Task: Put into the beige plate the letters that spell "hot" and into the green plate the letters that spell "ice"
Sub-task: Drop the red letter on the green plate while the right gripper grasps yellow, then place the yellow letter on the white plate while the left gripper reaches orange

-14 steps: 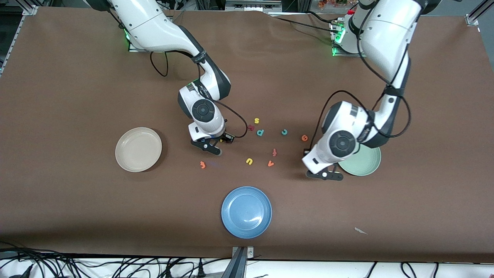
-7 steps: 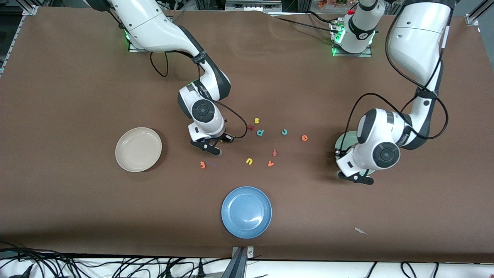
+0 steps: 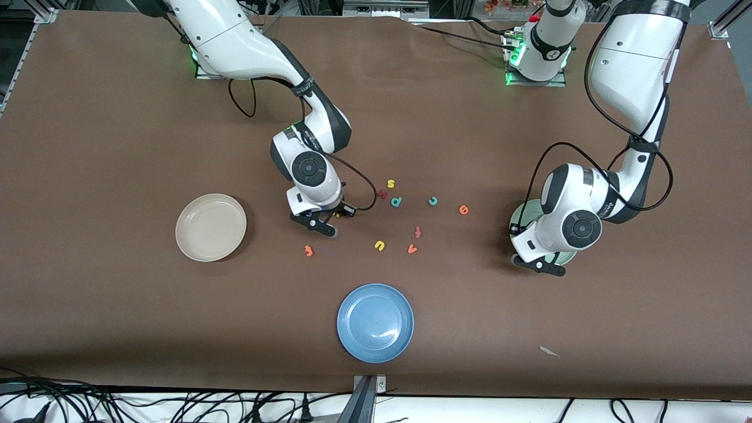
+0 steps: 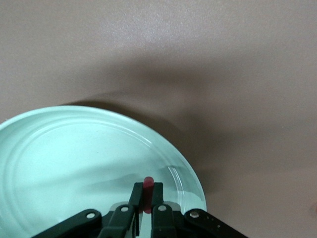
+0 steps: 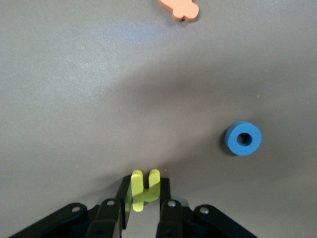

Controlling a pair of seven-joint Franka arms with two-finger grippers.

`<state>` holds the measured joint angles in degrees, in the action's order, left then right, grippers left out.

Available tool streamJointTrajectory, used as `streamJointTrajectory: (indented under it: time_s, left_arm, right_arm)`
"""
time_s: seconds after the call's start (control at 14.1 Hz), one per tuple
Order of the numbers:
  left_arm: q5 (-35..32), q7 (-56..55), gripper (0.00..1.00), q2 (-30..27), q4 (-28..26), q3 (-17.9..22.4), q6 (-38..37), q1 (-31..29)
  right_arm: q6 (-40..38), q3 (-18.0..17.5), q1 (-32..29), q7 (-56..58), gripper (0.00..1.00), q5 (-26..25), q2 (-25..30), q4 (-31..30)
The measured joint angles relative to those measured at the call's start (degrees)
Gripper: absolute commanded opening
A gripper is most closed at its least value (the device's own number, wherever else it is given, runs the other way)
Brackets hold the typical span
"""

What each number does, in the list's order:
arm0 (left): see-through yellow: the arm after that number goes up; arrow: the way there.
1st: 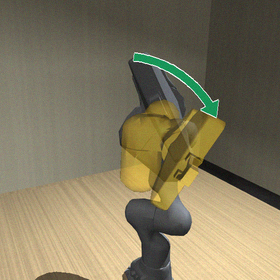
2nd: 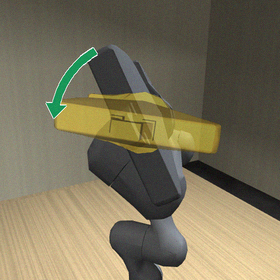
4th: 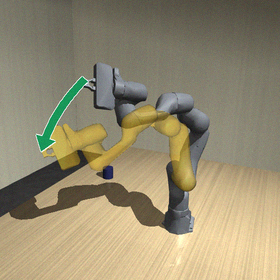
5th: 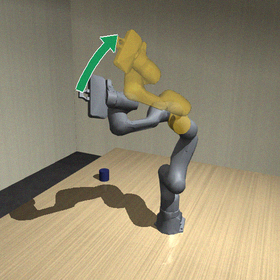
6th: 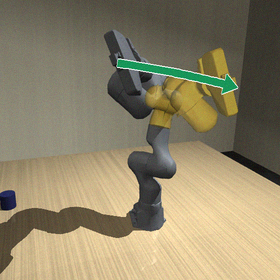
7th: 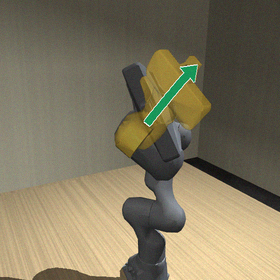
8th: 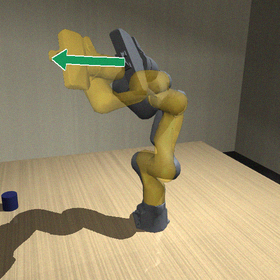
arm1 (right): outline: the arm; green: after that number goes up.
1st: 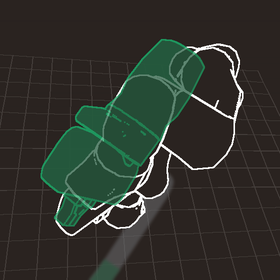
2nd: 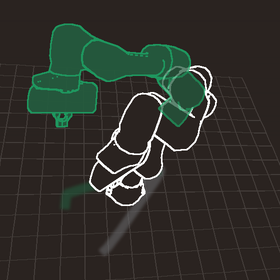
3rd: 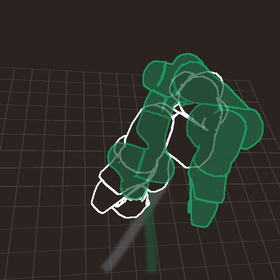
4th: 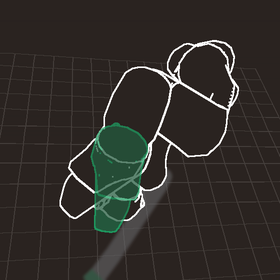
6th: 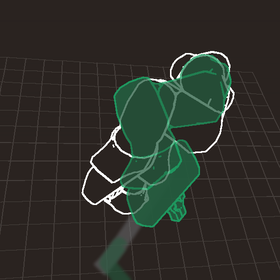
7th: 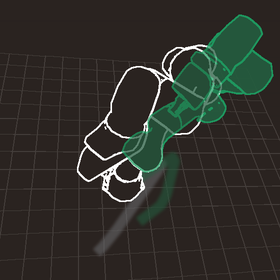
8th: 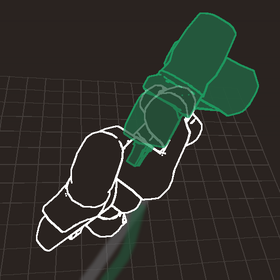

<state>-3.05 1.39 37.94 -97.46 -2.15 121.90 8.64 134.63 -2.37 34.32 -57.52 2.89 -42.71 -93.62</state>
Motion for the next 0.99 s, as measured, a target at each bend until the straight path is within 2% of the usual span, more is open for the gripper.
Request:
streamJointTrajectory:
  time_s: [0.14,0.42,0.49,0.64,0.99]
  left_arm:
    - [-0.01,0.04,0.0,-0.22,-0.01,0.0,0.95,0.0]
    - [-0.01,0.07,0.0,-0.66,-0.07,-0.01,1.98,0.0]
    - [-0.01,0.08,0.1,-0.67,-0.08,-0.01,1.98,0.0]
    - [-0.01,0.08,0.98,-0.67,-0.12,-0.01,1.98,0.0]
    - [-0.02,0.13,1.0,-1.51,0.09,-0.42,1.99,0.36]
  right_arm:
    - [-2.6,0.44,-0.13,0.07,0.13,0.0,-0.06,2.05]
    - [-13.19,0.95,-1.88,3.11,0.15,0.0,0.35,8.99]
    - [-14.71,0.97,-2.39,4.86,0.15,0.0,0.75,9.88]
    - [-17.85,1.17,-3.47,7.29,0.15,-0.01,2.03,10.47]
    - [-22.85,6.17,-4.25,16.91,0.15,-0.02,4.9,9.69]
